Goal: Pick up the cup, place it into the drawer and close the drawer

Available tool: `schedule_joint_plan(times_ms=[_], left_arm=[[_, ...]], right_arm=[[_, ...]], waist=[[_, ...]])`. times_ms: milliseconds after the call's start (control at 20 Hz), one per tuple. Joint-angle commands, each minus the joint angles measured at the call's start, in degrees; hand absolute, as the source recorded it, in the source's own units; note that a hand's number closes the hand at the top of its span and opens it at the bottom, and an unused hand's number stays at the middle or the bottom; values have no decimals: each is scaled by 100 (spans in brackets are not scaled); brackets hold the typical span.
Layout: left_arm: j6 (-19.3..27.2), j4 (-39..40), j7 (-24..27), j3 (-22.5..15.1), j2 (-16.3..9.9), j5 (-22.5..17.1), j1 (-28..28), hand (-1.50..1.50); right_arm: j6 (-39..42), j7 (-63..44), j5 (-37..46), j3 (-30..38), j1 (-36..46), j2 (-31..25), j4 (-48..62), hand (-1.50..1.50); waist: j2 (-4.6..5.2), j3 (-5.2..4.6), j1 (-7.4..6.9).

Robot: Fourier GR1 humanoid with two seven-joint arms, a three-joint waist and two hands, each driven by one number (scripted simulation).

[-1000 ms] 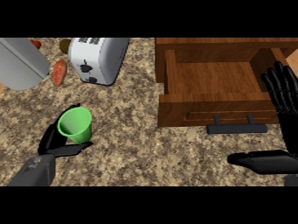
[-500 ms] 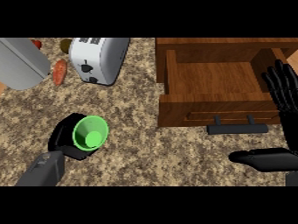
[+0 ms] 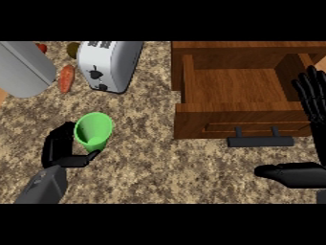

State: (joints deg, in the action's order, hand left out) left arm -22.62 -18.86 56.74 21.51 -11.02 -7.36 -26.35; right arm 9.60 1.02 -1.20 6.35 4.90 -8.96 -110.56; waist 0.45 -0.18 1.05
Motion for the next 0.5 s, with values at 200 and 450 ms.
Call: schedule_joint_plan(times_ms=[200, 450], left_arm=[[-284, -578, 768, -2, 295, -169, -212, 150], [-266, -1407, -417, -323, 168, -205, -467, 150]], right_arm=[[-12, -170, -132, 222, -59, -90, -182, -150], [-74, -154, 82, -86, -434, 147, -386, -150]], waist=[[-50, 14, -42], [-84, 24, -121]])
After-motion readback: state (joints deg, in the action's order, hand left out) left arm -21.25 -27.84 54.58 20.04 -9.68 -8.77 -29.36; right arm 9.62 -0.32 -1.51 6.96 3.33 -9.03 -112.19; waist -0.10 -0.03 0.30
